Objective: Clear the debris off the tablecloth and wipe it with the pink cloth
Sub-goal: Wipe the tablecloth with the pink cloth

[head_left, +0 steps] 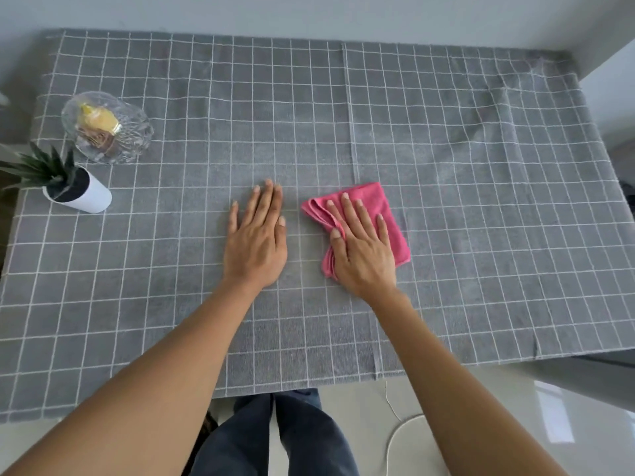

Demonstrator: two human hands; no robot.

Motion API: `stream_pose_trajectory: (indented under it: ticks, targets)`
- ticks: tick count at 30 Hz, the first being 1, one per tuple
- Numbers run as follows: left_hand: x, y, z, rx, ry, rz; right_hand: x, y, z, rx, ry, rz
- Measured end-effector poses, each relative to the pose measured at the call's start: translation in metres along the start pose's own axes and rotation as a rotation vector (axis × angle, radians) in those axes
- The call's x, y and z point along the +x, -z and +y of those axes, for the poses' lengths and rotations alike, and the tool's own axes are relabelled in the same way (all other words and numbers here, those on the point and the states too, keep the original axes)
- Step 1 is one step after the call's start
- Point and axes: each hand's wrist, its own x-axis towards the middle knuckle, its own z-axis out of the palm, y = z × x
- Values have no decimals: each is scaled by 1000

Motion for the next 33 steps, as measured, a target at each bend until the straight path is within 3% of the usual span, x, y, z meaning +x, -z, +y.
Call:
stream_pose_trajectory:
  ticks: [2,7,11,14,19,24,33]
  targets:
    - [0,0,-1,5,-2,0,-3,8,27,-31,-22,2]
    - [0,-1,-2,23,-9,6,-17,37,98,-37,-305,53]
    - [1,-2,-2,34,3,-10,-17,42,105,-37,-407,56]
    - [-1,-2,6,48,35,-23,-17,36,84,0,-413,58]
    - [-42,-13,60,-34,-64,-39,-40,11,31,15,-213,10]
    - [-65,-29,82,0,-72,-29,-49,14,50,19,-126,25]
    - [-67,-29,80,1,-78,-36,-67,45,133,-37,-436,82]
